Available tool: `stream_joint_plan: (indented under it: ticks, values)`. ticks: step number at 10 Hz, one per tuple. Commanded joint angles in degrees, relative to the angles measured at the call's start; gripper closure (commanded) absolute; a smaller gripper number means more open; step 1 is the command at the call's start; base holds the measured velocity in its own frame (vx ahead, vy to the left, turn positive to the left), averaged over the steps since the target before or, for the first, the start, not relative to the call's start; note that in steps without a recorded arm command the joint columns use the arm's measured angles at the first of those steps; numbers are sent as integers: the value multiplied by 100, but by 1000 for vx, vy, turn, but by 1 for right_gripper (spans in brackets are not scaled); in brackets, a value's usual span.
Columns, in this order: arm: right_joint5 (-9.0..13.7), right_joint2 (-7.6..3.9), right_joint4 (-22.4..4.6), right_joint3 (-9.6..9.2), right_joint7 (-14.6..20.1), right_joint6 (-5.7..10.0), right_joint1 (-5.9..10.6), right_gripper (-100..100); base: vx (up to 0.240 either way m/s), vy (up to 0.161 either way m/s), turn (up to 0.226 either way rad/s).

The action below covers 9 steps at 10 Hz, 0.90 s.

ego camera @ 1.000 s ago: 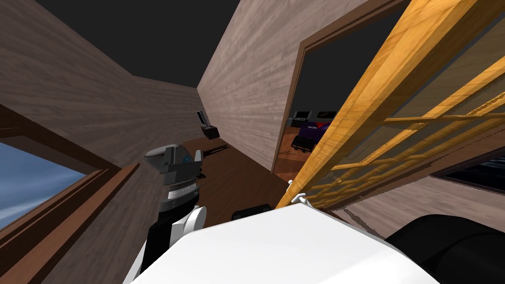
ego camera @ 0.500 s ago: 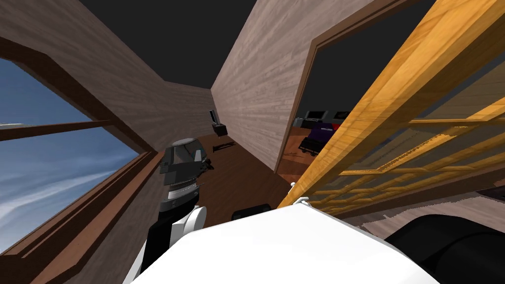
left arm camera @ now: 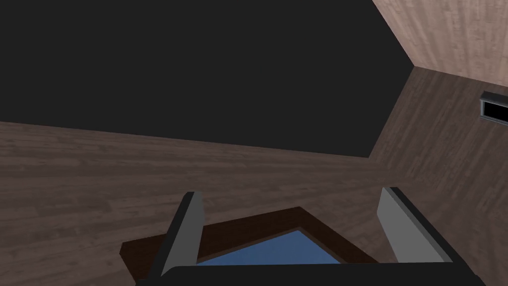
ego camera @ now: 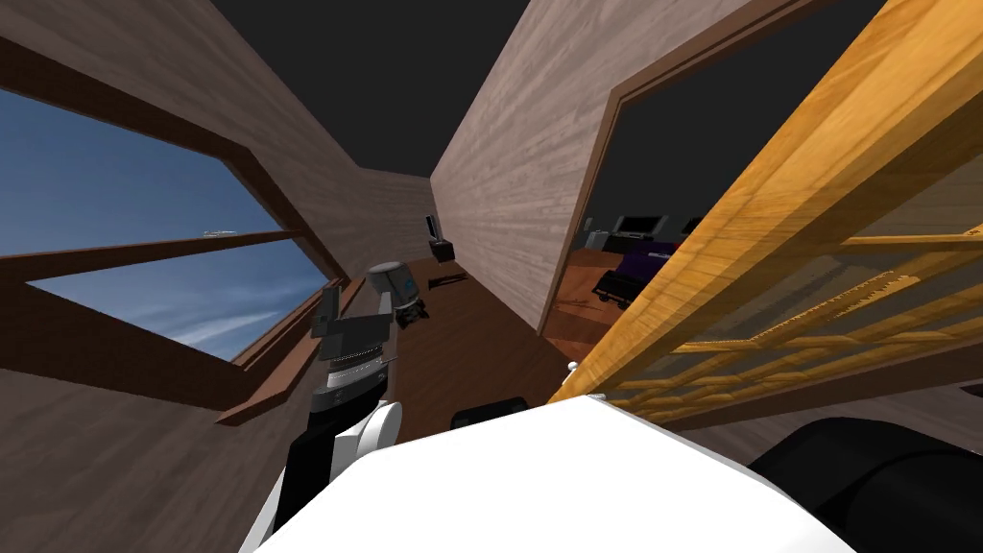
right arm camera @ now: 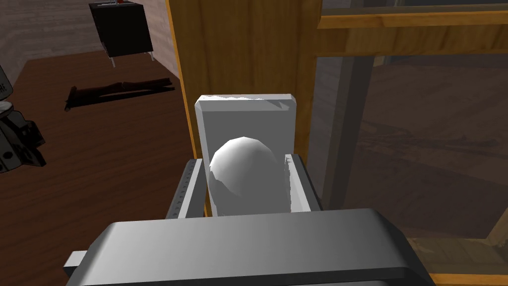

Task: Pull the door open

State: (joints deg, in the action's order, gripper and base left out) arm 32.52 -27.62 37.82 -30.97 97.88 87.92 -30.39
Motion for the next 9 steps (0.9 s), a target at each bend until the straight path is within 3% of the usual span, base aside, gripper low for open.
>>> stream_joint_plan:
  ticks: [1, 2, 3, 9]
  values:
    - [-2, 24, -17, -15, -14, 57, -78, 100, -215, -31, 70]
    - [-10, 44, -94, -16, 17, 76, 11, 100, -89, -2, 11]
    - [18, 88, -152, -16, 23, 106, -12, 100, -32, -33, 197]
    - [237, 319, -413, 45, 25, 265, -147, 100, -68, -14, 283]
